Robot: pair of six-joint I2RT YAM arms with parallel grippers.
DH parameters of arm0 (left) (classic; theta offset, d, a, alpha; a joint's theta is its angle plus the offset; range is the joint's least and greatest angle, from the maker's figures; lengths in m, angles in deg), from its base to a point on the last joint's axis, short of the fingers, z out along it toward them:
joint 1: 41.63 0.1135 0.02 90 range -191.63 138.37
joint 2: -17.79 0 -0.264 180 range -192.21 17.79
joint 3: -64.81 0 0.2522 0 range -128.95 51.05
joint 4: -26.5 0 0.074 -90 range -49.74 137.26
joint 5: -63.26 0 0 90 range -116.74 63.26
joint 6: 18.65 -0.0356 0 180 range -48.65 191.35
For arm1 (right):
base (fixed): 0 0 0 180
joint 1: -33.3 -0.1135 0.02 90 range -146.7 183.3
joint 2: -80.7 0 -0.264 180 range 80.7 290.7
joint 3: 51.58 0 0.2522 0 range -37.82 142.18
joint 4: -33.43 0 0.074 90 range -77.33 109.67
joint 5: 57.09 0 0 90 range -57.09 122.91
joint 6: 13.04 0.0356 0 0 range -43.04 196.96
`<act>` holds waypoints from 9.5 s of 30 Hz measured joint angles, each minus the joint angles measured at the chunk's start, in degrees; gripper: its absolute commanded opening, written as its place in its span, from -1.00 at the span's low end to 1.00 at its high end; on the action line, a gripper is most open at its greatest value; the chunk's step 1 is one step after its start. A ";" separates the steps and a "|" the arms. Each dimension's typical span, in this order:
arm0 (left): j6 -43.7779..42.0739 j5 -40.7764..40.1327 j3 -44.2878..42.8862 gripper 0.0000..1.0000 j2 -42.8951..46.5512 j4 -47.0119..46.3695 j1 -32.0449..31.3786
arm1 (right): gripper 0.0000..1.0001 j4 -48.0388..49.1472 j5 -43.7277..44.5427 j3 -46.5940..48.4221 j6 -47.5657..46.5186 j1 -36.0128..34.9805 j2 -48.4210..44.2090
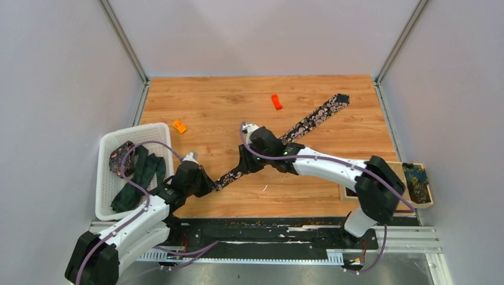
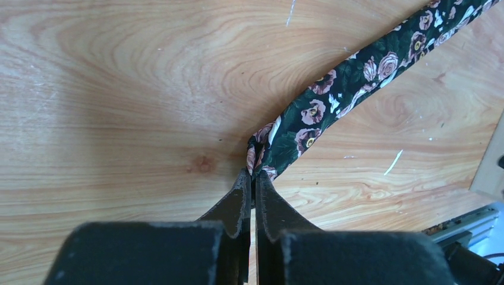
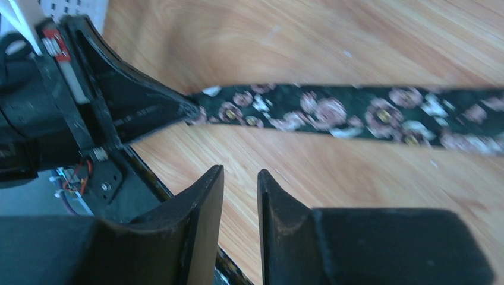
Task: Roll the ties
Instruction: Roll the tie at the center of the board.
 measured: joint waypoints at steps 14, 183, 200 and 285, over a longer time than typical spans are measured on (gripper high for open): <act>-1.38 -1.46 0.00 -0.29 5.81 5.18 0.00 | -0.79 2.36 -2.12 14.80 2.58 -5.68 21.64; -6.43 -0.72 -17.49 -1.00 -20.85 -0.22 -0.26 | -0.84 0.96 1.53 5.35 3.93 -0.61 8.74; -3.61 1.31 -17.49 -0.06 -25.31 -5.64 -0.26 | -0.77 0.74 -0.37 3.50 3.82 -0.17 8.41; -13.38 -6.10 -12.00 -0.03 -14.34 -3.26 2.91 | -0.57 -1.20 -7.63 18.69 0.98 1.27 28.06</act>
